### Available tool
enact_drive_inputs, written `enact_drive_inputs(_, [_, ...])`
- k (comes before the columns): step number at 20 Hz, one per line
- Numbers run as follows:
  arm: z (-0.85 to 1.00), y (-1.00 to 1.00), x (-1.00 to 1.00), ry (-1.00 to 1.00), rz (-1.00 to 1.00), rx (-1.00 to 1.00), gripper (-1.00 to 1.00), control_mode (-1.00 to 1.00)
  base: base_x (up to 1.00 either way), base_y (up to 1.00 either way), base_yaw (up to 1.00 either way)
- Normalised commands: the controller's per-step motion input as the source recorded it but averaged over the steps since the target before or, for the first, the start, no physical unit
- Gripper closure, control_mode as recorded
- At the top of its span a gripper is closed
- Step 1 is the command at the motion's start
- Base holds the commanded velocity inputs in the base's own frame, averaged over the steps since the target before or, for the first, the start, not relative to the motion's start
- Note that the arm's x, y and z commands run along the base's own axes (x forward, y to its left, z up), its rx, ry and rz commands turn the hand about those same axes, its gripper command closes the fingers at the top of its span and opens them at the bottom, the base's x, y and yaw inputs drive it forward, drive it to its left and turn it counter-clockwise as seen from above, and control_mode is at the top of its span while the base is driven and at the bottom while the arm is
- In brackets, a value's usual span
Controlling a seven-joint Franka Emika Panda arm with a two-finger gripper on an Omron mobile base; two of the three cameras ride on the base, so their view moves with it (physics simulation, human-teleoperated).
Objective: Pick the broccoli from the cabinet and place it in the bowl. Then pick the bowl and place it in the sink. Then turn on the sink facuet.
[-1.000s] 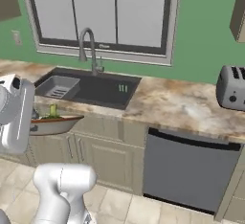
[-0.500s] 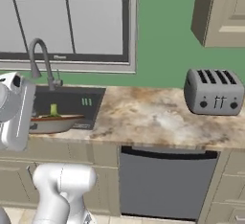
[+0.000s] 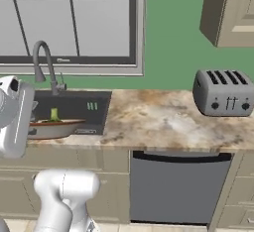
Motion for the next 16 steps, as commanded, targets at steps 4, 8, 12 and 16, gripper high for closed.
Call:
enact_drive_inputs(4, [0.0,0.0,0.0,0.0,0.0,0.0,1.0,1.0,0.68,0.06,0.0])
enact_drive_inputs(8, [0.0,0.0,0.0,0.0,0.0,0.0,1.0,1.0,0.65,-0.01,0.09])
enact_drive_inputs(12, [0.0,0.0,0.0,0.0,0.0,0.0,1.0,1.0,0.26,0.0,0.17])
enact_drive_inputs(16, [0.0,0.0,0.0,0.0,0.0,0.0,1.0,1.0,0.19,0.0,0.11])
